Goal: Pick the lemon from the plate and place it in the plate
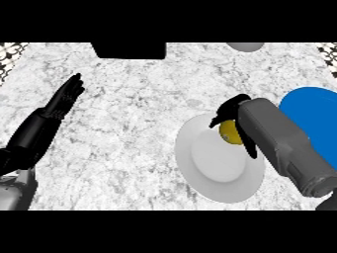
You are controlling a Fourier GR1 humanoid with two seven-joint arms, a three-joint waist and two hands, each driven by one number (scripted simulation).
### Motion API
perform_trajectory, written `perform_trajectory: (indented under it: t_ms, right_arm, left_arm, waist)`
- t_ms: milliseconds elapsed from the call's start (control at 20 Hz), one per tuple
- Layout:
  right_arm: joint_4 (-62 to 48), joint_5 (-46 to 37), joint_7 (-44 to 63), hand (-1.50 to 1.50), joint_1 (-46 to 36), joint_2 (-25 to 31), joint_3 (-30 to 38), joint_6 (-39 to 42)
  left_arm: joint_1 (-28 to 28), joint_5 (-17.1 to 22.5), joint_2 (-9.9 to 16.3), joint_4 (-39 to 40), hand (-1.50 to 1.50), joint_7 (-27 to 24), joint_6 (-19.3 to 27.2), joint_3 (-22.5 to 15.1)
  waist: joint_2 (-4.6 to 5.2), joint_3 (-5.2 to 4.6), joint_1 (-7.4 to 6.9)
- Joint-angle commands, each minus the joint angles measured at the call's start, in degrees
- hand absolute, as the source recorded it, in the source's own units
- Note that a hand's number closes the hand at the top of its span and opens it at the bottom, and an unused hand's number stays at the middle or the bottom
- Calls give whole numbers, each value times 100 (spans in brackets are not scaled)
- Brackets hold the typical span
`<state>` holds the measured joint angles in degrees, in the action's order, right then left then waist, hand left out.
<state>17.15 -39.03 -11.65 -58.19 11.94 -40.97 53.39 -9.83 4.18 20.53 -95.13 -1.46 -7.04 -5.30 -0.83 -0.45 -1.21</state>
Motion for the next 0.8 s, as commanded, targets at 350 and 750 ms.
perform_trajectory:
  t_ms: [350,750]
  right_arm:
    - [354,-339,-1093,150,544,-50,-451,-304]
    - [1425,-446,-601,150,1679,188,-409,-2364]
  left_arm:
    - [-253,65,-85,287,0,88,-158,113]
    - [160,-197,-178,153,0,76,143,155]
  waist:
    - [143,50,13]
    - [-32,48,422]
